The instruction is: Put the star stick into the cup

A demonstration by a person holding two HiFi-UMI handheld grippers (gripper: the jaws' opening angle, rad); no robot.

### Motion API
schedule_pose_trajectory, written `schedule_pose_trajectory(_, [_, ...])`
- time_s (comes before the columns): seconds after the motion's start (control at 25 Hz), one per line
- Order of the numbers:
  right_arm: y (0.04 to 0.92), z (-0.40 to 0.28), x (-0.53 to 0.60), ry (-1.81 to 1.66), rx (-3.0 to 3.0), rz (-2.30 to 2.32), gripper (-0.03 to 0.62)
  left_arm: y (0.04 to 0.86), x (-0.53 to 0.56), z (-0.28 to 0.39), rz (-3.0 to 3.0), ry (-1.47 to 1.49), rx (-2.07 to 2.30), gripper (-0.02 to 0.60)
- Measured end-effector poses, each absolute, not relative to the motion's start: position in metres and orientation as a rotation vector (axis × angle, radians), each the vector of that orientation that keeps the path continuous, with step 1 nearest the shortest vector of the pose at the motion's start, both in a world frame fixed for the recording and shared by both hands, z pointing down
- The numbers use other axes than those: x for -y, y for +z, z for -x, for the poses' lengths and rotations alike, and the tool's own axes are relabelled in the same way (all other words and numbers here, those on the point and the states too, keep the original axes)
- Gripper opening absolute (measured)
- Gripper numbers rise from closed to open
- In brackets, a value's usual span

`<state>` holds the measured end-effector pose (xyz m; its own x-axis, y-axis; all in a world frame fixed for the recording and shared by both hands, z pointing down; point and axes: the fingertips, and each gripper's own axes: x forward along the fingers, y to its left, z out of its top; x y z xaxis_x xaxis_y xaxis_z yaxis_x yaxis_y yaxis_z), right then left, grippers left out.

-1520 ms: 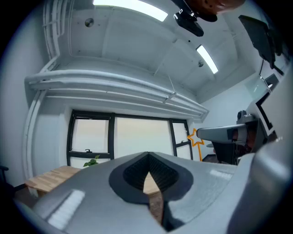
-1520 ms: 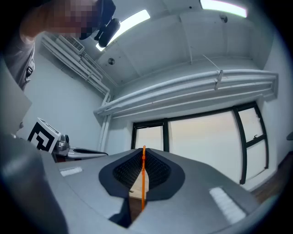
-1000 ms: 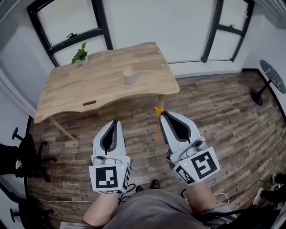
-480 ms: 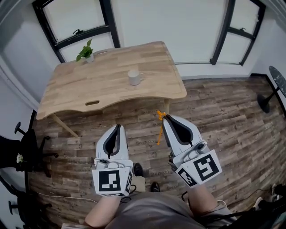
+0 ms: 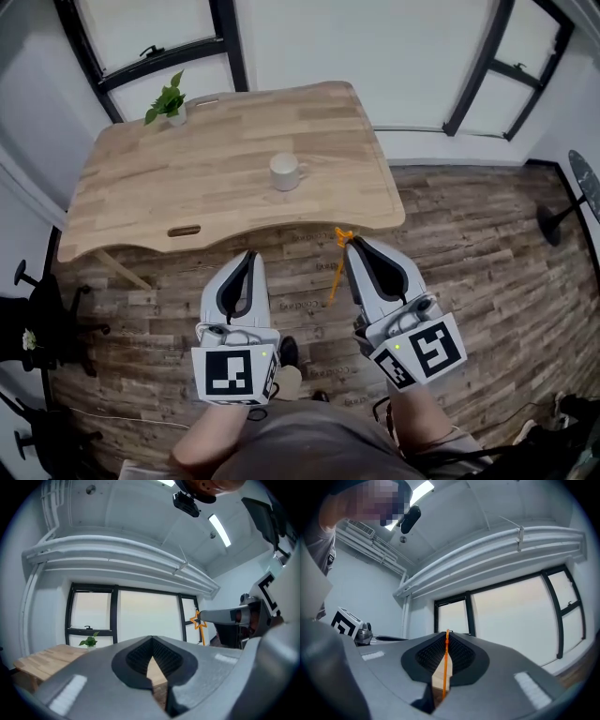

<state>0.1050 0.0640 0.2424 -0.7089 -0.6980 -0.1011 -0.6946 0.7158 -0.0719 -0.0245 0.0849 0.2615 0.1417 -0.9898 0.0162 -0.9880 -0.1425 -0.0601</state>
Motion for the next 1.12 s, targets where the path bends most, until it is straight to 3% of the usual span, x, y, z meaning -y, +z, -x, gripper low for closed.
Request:
schedule_pose_trajectory(0.48, [0.221,-0.028,0.043,0.051,-2.773,1.197,0.043,0.249,0.027,0.098,2.395,-0.026,-1.941,0.000])
schedule_pose_trajectory(1.12, [0.221,-0.020,0.121,0.044,-2.741,1.201,0.043,0.282,0.105,0.095,2.474,-0.097,-1.902,0.000])
